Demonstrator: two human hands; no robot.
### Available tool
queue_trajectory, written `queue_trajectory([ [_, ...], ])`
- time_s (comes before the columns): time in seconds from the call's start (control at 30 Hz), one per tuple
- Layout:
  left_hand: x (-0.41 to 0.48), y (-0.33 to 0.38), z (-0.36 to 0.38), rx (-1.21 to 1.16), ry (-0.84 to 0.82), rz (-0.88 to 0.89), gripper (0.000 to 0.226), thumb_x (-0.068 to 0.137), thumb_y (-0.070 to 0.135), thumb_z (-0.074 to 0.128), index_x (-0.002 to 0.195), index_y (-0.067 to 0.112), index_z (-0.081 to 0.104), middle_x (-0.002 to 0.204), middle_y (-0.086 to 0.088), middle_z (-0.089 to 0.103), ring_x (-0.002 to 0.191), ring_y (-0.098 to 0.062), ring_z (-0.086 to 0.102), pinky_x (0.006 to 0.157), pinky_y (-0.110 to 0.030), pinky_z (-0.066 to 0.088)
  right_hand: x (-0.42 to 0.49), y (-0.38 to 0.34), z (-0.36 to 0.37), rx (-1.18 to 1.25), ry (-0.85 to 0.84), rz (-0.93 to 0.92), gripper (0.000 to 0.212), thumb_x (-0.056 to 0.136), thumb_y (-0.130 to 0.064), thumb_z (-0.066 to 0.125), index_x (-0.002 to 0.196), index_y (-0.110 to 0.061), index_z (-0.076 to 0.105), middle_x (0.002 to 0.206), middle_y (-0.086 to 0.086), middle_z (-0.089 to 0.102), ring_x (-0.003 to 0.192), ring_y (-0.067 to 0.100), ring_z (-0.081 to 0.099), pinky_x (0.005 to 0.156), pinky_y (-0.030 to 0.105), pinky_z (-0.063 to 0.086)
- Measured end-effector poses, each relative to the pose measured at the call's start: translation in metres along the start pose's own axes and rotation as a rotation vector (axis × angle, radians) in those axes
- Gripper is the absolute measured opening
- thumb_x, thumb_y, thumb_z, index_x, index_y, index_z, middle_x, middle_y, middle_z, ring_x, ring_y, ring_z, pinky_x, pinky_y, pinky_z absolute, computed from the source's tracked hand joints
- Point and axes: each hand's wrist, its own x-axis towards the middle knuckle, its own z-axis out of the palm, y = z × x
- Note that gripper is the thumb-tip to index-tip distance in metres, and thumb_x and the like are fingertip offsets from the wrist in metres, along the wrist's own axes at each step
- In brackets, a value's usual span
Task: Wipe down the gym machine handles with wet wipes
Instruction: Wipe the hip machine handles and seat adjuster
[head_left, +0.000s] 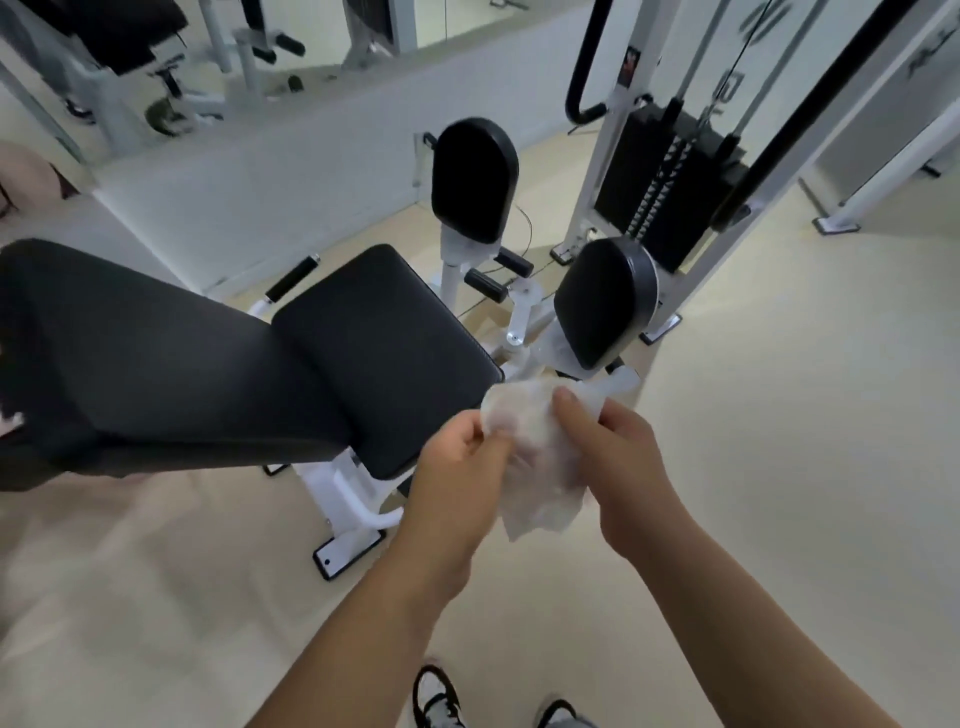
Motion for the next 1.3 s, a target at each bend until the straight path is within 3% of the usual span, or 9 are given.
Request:
queue_trajectory([
  [0.1, 0.003, 0.022, -0.027, -0.127, 0.009, -0.135, 0.018, 0.094, 0.027, 0.057, 0.092, 0.019, 0.072, 0.101, -0.013, 0.075, 0.09, -0.036, 0.071, 0.076, -0.044, 0.057, -0.006, -0.028, 0.022, 0.029, -0.018, -0.005, 0.02, 0.098, -0.041, 0.065, 0.107, -0.024, 0.072, 0.105, -0.001, 0.075, 0.096, 0.021, 0.074, 0.084, 0.046, 0.064],
  [0.27, 0.027, 0.055, -0.051, -0.315, -0.18, -0.336, 0.059, 0.083, 0.059, 0.075, 0.128, 0.021, 0.071, 0.127, -0.01, 0.072, 0.116, -0.029, 0.07, 0.104, -0.054, 0.052, 0.005, -0.063, 0.053, 0.002, -0.106, -0.027, 0.022, 0.097, -0.039, 0.067, 0.095, -0.02, 0.077, 0.095, 0.006, 0.078, 0.091, 0.025, 0.076, 0.088, 0.053, 0.062],
  [0.4, 0.067, 0.082, -0.058, -0.362, -0.205, -0.284, 0.047, 0.09, 0.034, 0.077, 0.127, 0.007, 0.069, 0.127, -0.023, 0.069, 0.119, -0.04, 0.067, 0.102, -0.054, 0.054, 0.052, -0.092, 0.067, -0.059, -0.179, -0.027, 0.022, 0.093, -0.037, 0.073, 0.088, -0.016, 0.076, 0.09, 0.015, 0.077, 0.089, 0.036, 0.076, 0.085, 0.061, 0.06],
  [0.57, 0.133, 0.122, -0.084, -0.432, -0.125, -0.248, 0.043, 0.093, 0.027, 0.074, 0.131, 0.009, 0.068, 0.128, -0.021, 0.069, 0.121, -0.038, 0.065, 0.108, -0.055, 0.049, 0.138, -0.124, 0.108, -0.097, -0.247, -0.016, 0.028, 0.089, -0.048, 0.075, 0.095, -0.021, 0.075, 0.087, 0.004, 0.079, 0.082, 0.026, 0.077, 0.08, 0.048, 0.064],
  [0.77, 0.188, 0.166, -0.127, -0.223, -0.016, -0.318, 0.034, 0.103, 0.034, 0.061, 0.128, 0.013, 0.069, 0.118, -0.012, 0.076, 0.112, -0.029, 0.072, 0.107, -0.049, 0.051, 0.195, -0.15, 0.183, -0.066, -0.317, 0.028, 0.042, 0.088, -0.044, 0.076, 0.101, -0.005, 0.068, 0.094, 0.014, 0.077, 0.089, 0.03, 0.077, 0.084, 0.048, 0.063],
  [0.9, 0.213, 0.196, -0.183, -0.045, 0.089, -0.268, 0.032, 0.104, 0.043, 0.055, 0.122, 0.018, 0.068, 0.111, -0.003, 0.078, 0.105, -0.023, 0.074, 0.101, -0.043, 0.055, 0.221, -0.162, 0.235, -0.098, -0.327, 0.057, 0.041, 0.092, -0.043, 0.071, 0.098, -0.003, 0.063, 0.094, 0.007, 0.073, 0.083, 0.022, 0.072, 0.07, 0.036, 0.06],
  [1.07, 0.253, 0.209, -0.268, 0.115, 0.139, -0.243, 0.023, 0.104, 0.042, 0.056, 0.109, 0.022, 0.066, 0.113, -0.003, 0.075, 0.105, -0.024, 0.072, 0.1, -0.043, 0.056, 0.25, -0.152, 0.307, -0.233, -0.349, 0.054, 0.044, 0.099, -0.045, 0.057, 0.089, -0.002, 0.051, 0.075, 0.011, 0.046, 0.057, 0.022, 0.045, 0.047, 0.029, 0.033],
  [1.17, 0.298, 0.217, -0.323, 0.221, 0.094, -0.241, 0.03, 0.103, 0.043, 0.056, 0.115, 0.018, 0.068, 0.113, -0.005, 0.076, 0.105, -0.027, 0.072, 0.101, -0.048, 0.055, 0.273, -0.136, 0.354, -0.315, -0.311, 0.059, 0.042, 0.102, -0.04, 0.054, 0.097, 0.002, 0.057, 0.072, 0.009, 0.057, 0.057, 0.021, 0.053, 0.049, 0.03, 0.038],
  [1.3, 0.372, 0.223, -0.385, 0.286, 0.047, -0.232, 0.022, 0.106, 0.033, 0.054, 0.101, 0.018, 0.069, 0.105, -0.006, 0.077, 0.096, -0.027, 0.074, 0.093, -0.041, 0.058, 0.307, -0.116, 0.412, -0.4, -0.205, 0.024, 0.03, 0.1, -0.035, 0.055, 0.102, -0.006, 0.061, 0.079, 0.008, 0.064, 0.065, 0.023, 0.057, 0.055, 0.032, 0.044],
])
